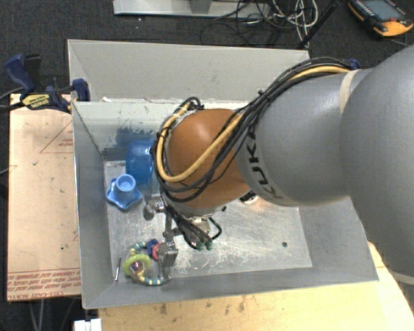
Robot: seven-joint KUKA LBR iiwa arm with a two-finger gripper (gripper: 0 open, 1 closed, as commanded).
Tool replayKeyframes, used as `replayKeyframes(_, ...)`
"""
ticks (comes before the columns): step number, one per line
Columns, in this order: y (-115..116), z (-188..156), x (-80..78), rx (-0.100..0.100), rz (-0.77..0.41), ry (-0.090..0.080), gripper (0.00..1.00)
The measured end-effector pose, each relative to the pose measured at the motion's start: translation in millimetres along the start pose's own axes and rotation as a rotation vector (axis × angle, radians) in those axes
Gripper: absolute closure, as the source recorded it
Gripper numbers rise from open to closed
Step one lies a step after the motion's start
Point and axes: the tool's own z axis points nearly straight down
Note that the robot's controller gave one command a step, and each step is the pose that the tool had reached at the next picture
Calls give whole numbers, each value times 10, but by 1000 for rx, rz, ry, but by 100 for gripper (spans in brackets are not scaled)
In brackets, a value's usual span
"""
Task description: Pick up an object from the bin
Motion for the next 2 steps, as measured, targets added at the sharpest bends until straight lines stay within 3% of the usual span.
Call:
replayKeyframes(1, 79, 162, 70, 1, -147, 5, 0)
replayKeyframes(2, 227, 205, -6, -1, -414, 0, 0)
